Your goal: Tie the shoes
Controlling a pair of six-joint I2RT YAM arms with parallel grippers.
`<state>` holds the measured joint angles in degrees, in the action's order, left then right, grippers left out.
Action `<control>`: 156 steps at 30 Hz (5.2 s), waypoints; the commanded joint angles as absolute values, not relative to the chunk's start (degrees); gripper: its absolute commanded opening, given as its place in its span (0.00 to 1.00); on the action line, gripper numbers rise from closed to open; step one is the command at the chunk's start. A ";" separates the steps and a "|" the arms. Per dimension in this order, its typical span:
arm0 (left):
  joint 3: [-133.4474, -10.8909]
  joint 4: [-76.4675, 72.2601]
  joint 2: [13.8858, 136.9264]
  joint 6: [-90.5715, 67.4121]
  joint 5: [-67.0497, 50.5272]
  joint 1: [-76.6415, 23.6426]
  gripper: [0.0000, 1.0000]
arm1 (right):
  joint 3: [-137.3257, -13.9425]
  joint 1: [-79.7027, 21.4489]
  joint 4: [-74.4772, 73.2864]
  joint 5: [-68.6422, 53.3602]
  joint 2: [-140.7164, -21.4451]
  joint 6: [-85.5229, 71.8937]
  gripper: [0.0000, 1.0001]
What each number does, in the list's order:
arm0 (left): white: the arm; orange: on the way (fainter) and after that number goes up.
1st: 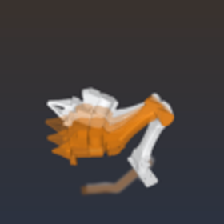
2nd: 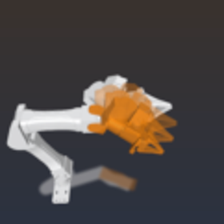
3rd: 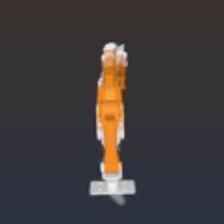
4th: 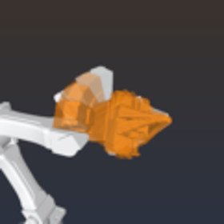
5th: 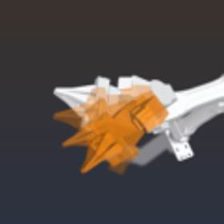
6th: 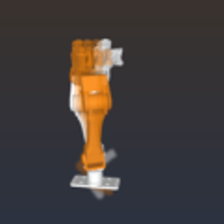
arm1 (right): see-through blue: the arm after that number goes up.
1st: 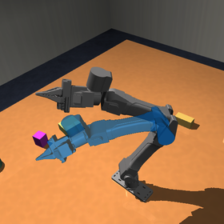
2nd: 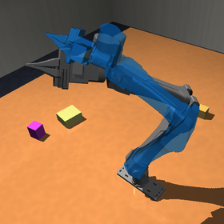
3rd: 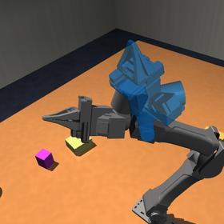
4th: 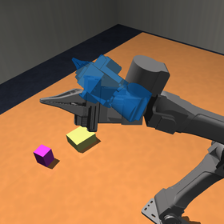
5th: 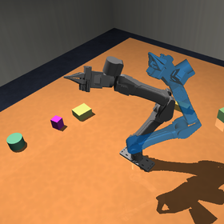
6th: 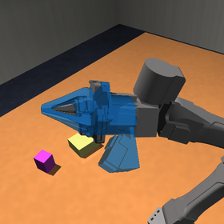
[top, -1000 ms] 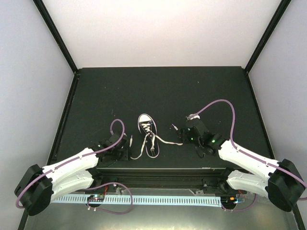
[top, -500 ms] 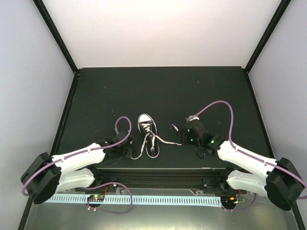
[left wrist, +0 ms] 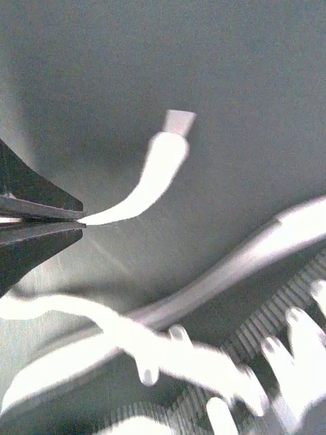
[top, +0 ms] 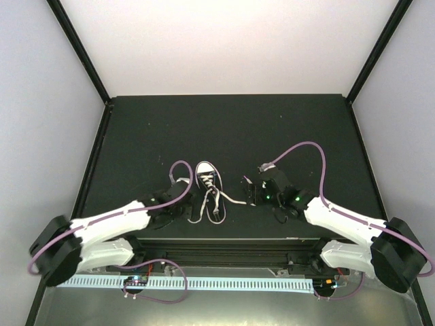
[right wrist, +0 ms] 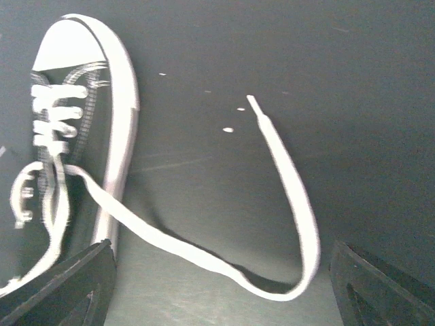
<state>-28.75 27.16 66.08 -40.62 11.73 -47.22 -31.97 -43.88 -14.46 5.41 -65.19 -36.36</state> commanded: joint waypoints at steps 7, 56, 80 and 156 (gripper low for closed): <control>-25.83 8.76 41.81 -25.49 2.02 -48.08 0.02 | -37.88 -43.76 4.68 -20.44 -68.22 -39.51 0.95; -20.50 -3.79 40.36 -23.64 -11.97 -48.11 0.02 | -40.73 -47.94 21.79 -39.10 -79.09 -60.55 0.38; -16.89 -6.65 44.63 -26.40 -3.48 -48.08 0.49 | -48.65 -47.88 2.64 -27.89 -71.86 -49.29 0.02; -62.61 33.49 89.51 -6.25 -38.00 -23.62 0.02 | -44.66 -36.71 -18.37 2.78 -93.46 -23.19 0.35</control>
<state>-60.66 32.23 88.64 -7.68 -35.44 -23.57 -43.53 -34.98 -19.00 -0.86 -90.24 -23.90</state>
